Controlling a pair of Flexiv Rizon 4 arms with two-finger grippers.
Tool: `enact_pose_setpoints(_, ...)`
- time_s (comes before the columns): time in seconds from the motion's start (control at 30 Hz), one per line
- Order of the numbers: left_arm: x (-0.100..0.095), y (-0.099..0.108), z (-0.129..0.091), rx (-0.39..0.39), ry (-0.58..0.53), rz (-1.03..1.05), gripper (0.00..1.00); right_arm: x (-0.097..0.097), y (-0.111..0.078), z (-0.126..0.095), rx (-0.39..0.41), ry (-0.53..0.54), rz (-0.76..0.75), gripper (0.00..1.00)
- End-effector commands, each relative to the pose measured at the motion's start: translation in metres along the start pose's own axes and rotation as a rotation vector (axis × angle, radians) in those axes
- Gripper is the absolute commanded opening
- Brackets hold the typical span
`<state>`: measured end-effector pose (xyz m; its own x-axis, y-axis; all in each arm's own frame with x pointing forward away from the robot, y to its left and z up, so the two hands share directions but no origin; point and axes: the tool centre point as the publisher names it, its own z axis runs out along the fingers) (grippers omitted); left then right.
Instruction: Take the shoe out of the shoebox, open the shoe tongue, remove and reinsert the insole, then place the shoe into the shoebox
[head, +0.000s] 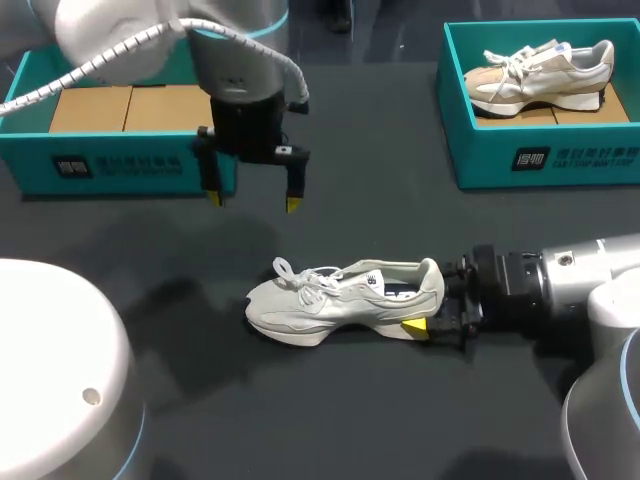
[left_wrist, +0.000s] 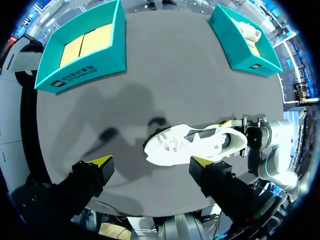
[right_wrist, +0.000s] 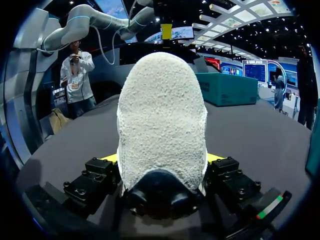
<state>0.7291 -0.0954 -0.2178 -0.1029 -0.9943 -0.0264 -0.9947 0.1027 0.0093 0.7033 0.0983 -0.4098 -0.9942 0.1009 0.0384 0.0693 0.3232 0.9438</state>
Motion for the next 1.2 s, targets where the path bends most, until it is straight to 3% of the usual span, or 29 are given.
enact_pose_setpoints(0.03,0.024,0.008,0.006,0.012,-0.043,-0.001,1.0,0.0,0.001,0.002,0.005,0.001,0.001,0.0)
enact_pose_setpoints(0.57,0.091,0.03,0.038,0.002,-0.098,0.025,1.0,0.0,0.001,0.002,0.005,0.001,0.001,0.0)
enact_pose_setpoints(1.2,0.096,0.035,0.042,0.009,-0.112,-0.006,1.0,0.0,0.001,0.002,0.005,0.001,0.001,0.0)
